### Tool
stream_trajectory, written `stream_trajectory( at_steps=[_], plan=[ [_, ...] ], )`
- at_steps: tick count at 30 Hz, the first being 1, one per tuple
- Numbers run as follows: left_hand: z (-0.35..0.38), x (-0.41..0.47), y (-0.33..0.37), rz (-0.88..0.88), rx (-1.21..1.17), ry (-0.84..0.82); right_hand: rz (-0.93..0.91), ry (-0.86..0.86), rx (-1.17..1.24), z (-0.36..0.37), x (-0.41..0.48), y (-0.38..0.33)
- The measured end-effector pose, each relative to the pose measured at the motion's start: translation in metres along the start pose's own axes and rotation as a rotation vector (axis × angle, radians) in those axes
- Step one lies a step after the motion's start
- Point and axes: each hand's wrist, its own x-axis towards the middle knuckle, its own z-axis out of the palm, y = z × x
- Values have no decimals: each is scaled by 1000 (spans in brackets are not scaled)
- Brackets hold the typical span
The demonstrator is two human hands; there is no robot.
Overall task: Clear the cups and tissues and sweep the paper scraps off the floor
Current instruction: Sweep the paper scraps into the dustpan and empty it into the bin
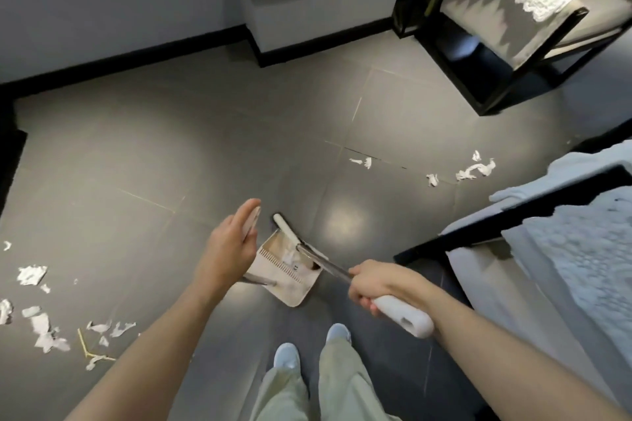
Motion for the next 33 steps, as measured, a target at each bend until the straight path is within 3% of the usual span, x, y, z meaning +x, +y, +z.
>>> stream_trajectory(
  at_steps=[5,10,16,25,33],
  plan=[
    [-7,16,-5,42,-37,-41,54,-58,336,-29,-29,-7],
    [-14,60,-3,92,-32,-86,-2,107,304,-62,-26,-20],
    [-5,169,16,182,-5,-148,-44,310,436,-147,13,-23],
    [32,344,73,241,39,-345,65,504,332,-281,78,-44],
    [55,444,94,290,14,-427,261,258,405,-294,119,-53]
  ],
)
